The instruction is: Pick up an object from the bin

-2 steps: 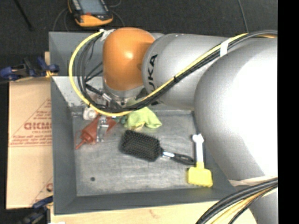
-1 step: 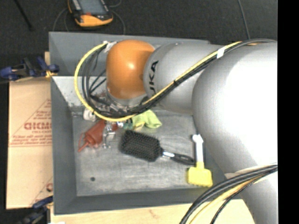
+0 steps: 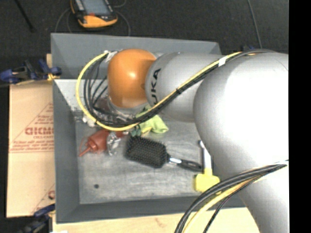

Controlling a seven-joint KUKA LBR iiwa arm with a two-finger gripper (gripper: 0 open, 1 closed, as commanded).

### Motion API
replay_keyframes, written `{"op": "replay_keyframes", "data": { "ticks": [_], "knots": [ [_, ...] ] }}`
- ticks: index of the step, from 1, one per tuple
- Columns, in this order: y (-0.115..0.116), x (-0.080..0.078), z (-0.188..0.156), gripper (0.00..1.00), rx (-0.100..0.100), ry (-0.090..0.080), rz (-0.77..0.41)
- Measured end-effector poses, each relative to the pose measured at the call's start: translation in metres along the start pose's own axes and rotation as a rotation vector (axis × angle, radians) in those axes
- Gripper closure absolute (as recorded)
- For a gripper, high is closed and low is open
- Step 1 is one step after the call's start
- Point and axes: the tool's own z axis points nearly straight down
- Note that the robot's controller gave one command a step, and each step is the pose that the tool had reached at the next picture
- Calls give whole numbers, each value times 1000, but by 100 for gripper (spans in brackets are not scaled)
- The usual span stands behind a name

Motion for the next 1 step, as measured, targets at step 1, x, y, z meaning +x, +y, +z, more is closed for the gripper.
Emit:
{"op": "replay_keyframes", "data": {
  "ticks": [1],
  "knots": [
    [0,0,0,100,0,0,1]
  ]
}}
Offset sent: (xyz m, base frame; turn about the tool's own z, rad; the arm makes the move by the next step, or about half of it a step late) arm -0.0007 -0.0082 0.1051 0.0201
